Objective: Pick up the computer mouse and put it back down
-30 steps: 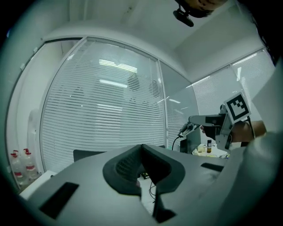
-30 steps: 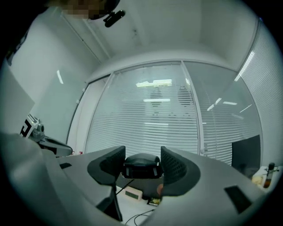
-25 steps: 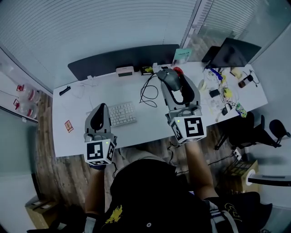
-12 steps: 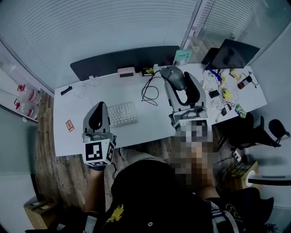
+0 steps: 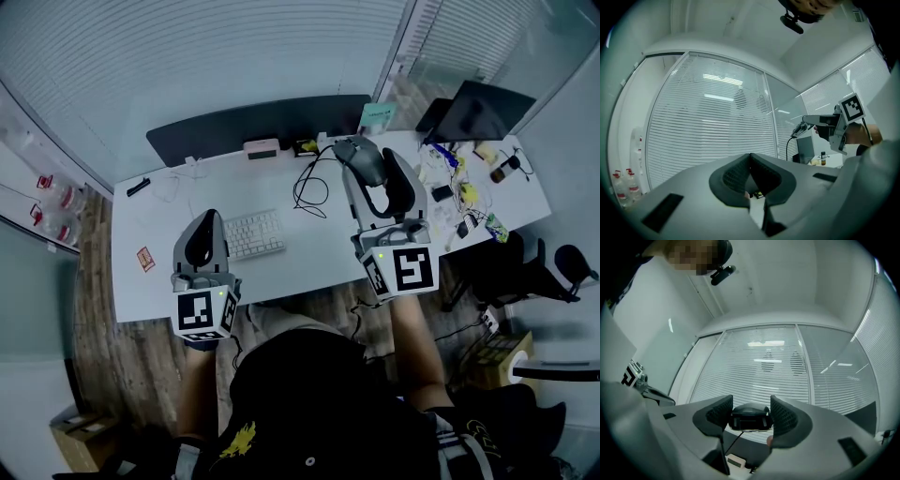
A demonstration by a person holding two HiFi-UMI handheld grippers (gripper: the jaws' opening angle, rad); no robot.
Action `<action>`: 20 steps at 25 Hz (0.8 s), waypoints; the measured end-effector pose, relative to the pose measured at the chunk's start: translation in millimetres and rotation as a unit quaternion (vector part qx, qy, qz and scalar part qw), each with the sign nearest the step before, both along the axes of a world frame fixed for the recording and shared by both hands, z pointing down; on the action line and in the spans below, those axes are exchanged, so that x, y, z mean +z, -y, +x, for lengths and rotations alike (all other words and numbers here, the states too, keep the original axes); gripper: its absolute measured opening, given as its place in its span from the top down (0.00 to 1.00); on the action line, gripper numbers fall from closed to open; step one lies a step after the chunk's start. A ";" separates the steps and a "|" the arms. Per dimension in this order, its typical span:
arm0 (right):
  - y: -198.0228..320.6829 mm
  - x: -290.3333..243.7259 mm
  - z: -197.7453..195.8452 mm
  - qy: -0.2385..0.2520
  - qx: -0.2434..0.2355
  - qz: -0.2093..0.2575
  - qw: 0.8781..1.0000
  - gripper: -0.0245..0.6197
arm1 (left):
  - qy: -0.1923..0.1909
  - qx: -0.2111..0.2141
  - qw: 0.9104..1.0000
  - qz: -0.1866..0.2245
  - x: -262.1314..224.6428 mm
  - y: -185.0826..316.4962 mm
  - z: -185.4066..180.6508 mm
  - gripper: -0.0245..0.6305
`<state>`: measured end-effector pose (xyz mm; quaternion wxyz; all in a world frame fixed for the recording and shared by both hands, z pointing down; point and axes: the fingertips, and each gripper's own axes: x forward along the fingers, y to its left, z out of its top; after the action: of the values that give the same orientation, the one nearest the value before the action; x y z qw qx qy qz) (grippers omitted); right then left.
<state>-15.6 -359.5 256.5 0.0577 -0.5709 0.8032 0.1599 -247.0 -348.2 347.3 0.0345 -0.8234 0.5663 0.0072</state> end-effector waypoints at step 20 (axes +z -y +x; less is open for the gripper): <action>1.3 2.4 9.6 0.000 0.006 0.000 1.000 0.55 | 0.004 0.012 1.000 0.000 1.8 8.4 14.8 0.94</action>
<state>-6.0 -360.9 258.9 0.0566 -0.5754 0.8000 0.1600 -232.2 -356.6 349.1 0.0370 -0.8304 0.5559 0.0048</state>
